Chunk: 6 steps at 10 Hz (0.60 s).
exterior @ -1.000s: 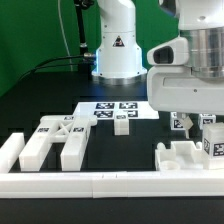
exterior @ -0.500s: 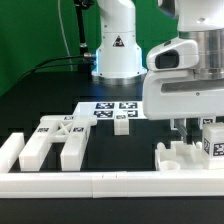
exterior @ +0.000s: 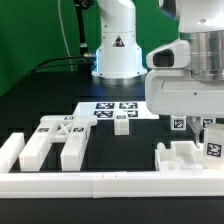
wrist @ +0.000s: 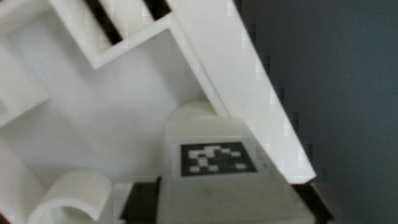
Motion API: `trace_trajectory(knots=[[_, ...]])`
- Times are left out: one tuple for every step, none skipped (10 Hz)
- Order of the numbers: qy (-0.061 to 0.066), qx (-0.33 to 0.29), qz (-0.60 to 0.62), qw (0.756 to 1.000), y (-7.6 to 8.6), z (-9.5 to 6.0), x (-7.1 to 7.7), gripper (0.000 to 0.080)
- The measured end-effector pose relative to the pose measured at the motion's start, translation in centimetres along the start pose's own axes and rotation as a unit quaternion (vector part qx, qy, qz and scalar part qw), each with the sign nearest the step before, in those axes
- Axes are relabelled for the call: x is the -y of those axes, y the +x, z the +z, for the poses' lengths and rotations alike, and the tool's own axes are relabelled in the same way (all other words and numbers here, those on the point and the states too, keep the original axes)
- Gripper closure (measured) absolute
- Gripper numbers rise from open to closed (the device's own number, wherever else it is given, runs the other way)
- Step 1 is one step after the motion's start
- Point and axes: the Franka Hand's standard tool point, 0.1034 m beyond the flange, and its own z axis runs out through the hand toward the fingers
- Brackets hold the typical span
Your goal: Assemble chair
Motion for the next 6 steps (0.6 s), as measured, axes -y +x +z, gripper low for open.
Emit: trace_trajectory(knots=[[0.000,-0.001,0.057,0.998,0.01,-0.06,0.04,0.0514],[0.000,-0.001,0.147,0.989,-0.02,-0.05,0.05,0.0514],[0.000,0.000,0.230,0.973,-0.16,0.05,0.08,0.0514],[0.011,0.000,0.327,0.945,-0.01,0.05,0.28,0.0514],[0.019,-0.006,0.385,0.923,0.01,0.08,0.22,0.0514],[0.025,-0.006,0.392,0.920,0.02,0.10,0.15,0.0514]])
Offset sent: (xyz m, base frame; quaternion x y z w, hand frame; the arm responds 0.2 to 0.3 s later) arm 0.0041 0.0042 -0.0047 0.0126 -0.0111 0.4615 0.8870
